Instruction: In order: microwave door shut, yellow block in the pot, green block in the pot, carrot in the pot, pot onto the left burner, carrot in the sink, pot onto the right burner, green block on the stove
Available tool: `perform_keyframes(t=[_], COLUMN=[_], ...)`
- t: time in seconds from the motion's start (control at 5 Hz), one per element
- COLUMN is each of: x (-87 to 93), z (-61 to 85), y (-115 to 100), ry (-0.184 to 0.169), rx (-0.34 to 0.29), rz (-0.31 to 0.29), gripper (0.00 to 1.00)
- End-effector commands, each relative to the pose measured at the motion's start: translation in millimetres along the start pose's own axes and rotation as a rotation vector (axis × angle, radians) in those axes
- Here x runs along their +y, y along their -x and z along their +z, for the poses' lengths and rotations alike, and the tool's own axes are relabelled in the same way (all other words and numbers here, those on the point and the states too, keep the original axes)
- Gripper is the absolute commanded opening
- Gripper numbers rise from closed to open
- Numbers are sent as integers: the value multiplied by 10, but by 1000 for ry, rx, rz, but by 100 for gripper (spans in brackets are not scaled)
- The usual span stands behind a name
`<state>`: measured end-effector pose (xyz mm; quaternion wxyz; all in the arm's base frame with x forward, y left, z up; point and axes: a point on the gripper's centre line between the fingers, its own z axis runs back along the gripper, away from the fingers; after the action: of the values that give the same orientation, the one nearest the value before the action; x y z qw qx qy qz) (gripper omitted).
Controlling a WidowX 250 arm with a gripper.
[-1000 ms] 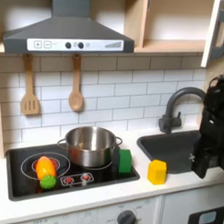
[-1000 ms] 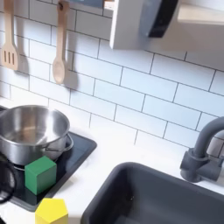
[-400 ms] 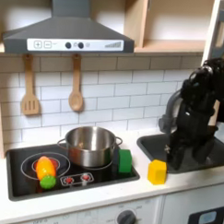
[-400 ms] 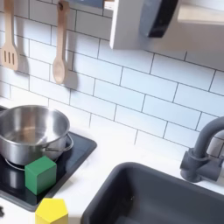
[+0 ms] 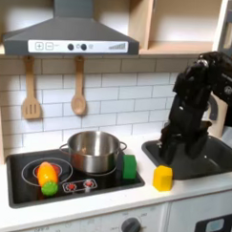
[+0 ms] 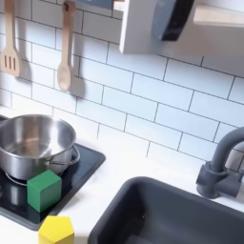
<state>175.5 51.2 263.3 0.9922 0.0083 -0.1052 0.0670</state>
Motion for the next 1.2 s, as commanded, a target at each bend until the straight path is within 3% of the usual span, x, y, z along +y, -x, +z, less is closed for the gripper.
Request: perform_keyframes(t=[0.0, 0.6, 1.0], x=[110, 316, 350], z=[56, 133, 232], y=[-197, -573, -871], ry=[-18, -34, -23], rx=[-40, -139, -211], rz=[34, 62, 50], gripper=[0, 0, 0])
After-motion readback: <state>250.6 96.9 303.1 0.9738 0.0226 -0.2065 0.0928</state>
